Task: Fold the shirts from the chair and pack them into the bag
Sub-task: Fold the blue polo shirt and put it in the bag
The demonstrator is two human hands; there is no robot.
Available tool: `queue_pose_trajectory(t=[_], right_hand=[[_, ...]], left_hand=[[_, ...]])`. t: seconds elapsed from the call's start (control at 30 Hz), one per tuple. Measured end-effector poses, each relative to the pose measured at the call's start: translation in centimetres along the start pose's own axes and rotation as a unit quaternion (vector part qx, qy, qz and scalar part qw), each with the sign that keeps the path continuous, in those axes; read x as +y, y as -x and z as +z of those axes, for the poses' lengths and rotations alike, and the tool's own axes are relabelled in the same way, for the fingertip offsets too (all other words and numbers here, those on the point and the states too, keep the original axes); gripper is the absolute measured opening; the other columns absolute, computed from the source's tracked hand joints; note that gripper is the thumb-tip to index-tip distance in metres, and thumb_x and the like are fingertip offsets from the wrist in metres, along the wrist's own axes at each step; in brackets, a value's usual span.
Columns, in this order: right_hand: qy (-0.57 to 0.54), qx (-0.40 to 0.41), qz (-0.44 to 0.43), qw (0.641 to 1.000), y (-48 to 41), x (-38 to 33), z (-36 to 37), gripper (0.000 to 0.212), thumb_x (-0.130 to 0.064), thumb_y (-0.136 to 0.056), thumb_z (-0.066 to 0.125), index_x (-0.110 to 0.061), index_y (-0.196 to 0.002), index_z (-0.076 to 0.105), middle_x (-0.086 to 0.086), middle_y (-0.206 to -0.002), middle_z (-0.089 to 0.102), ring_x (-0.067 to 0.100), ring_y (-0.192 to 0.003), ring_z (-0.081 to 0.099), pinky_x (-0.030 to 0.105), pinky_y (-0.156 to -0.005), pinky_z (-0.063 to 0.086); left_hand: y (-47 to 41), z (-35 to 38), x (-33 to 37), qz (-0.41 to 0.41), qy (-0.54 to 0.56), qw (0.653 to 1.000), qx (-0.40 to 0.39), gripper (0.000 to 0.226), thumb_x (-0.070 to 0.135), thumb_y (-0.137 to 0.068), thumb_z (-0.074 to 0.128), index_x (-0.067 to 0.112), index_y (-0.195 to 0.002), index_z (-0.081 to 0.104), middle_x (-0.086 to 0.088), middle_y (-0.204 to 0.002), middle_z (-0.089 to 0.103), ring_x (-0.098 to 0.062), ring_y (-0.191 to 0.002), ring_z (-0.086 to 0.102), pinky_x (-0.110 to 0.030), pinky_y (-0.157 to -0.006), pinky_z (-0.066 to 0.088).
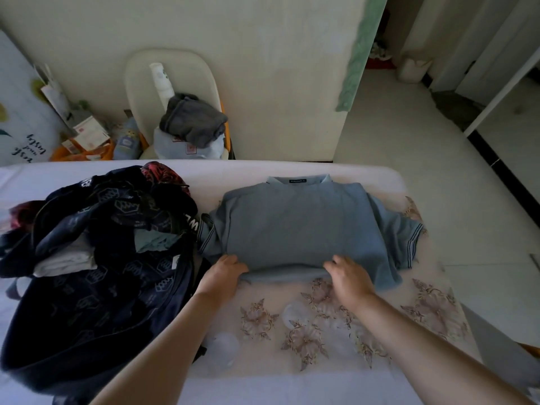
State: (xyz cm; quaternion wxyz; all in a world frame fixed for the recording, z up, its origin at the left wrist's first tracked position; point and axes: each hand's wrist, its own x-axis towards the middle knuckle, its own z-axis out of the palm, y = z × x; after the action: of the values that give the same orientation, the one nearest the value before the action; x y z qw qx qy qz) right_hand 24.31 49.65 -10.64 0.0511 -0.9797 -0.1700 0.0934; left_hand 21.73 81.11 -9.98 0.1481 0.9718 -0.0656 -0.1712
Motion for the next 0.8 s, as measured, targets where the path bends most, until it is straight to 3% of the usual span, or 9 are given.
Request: queue_pose_trajectory(t=[0.1,0.2,0.37,0.47,0.57,0.63,0.7,0.8], right_hand=[[-0.053,-0.010,0.002,0.999,0.9,0.0,-1.3,0.030,0.000,-0.083,0.051,-0.014,-0.104,0.068,0.005,-0.101,0.060,0.031,-0.097,0.061,0.039,-0.076,0.049],[-0.067,-0.069,-0.018,0.995,3.4,-1.1,-1.9,0.024,-0.010,-0.085,0.054,-0.018,-0.104,0.066,0.002,-0.104,0.059,0.029,-0.100,0.060,0.035,-0.078,0.045],[-0.051,-0.162,0.001,0.986,9.8,-3.2,-0.8,0.033,-0.015,-0.085,0.053,-0.019,-0.114,0.067,0.006,-0.118,0.063,0.028,-0.112,0.058,0.029,-0.086,0.042],[-0.092,-0.207,0.009,0.974,13.7,-3.9,-0.3,0.036,-0.014,-0.082,0.056,-0.020,-0.113,0.071,-0.001,-0.119,0.069,0.020,-0.113,0.060,0.022,-0.088,0.041],[-0.168,-0.182,0.068,0.966,17.0,-3.6,-0.2,0.029,-0.022,-0.082,0.060,-0.023,-0.107,0.075,-0.006,-0.110,0.071,0.013,-0.107,0.063,0.017,-0.082,0.041],[-0.186,-0.060,0.136,0.971,18.6,-2.1,0.1,0.029,-0.024,-0.085,0.060,-0.025,-0.111,0.073,-0.004,-0.114,0.066,0.018,-0.110,0.061,0.025,-0.090,0.047],[-0.148,0.043,0.219,0.964,20.0,-0.3,0.4,0.037,-0.016,-0.085,0.058,-0.023,-0.120,0.066,0.002,-0.122,0.058,0.026,-0.115,0.056,0.035,-0.095,0.047],[-0.131,0.030,0.364,0.922,21.8,1.9,0.7,0.048,-0.012,-0.091,0.052,-0.022,-0.138,0.051,0.009,-0.134,0.051,0.032,-0.123,0.050,0.040,-0.100,0.042]], left_hand=[[1.4,-0.7,0.9,-0.036,-0.035,0.996,-0.075,0.054,-0.001,-0.089,0.049,0.024,-0.138,0.052,-0.008,-0.134,0.046,-0.028,-0.129,0.043,-0.037,-0.099,0.046],[3.5,-0.6,1.9,-0.062,-0.089,0.982,-0.157,0.048,0.006,-0.086,0.054,0.028,-0.129,0.058,-0.004,-0.129,0.057,-0.029,-0.116,0.057,-0.038,-0.092,0.051],[7.3,0.3,4.1,-0.012,-0.190,0.935,-0.300,0.026,0.002,-0.081,0.061,0.007,-0.106,0.066,-0.010,-0.111,0.065,-0.033,-0.104,0.064,-0.038,-0.080,0.054],[9.1,1.4,5.4,0.003,-0.212,0.907,-0.363,0.026,0.006,-0.080,0.067,0.001,-0.105,0.069,-0.013,-0.110,0.069,-0.032,-0.103,0.066,-0.041,-0.085,0.057],[10.8,2.3,7.8,-0.002,-0.181,0.936,-0.302,0.025,0.020,-0.083,0.060,0.013,-0.104,0.070,-0.007,-0.111,0.070,-0.027,-0.105,0.066,-0.037,-0.085,0.054],[11.3,3.3,9.4,0.012,-0.112,0.976,-0.189,0.026,0.024,-0.088,0.051,0.026,-0.109,0.067,-0.001,-0.121,0.066,-0.025,-0.112,0.062,-0.035,-0.090,0.050],[11.7,4.1,11.2,0.039,-0.032,0.994,-0.097,0.028,0.026,-0.093,0.047,0.035,-0.113,0.064,0.004,-0.128,0.061,-0.023,-0.117,0.058,-0.031,-0.094,0.047],[11.7,6.4,13.8,0.123,0.002,0.991,-0.056,0.034,0.029,-0.096,0.050,0.037,-0.127,0.059,0.008,-0.140,0.051,-0.018,-0.129,0.047,-0.028,-0.103,0.039]])
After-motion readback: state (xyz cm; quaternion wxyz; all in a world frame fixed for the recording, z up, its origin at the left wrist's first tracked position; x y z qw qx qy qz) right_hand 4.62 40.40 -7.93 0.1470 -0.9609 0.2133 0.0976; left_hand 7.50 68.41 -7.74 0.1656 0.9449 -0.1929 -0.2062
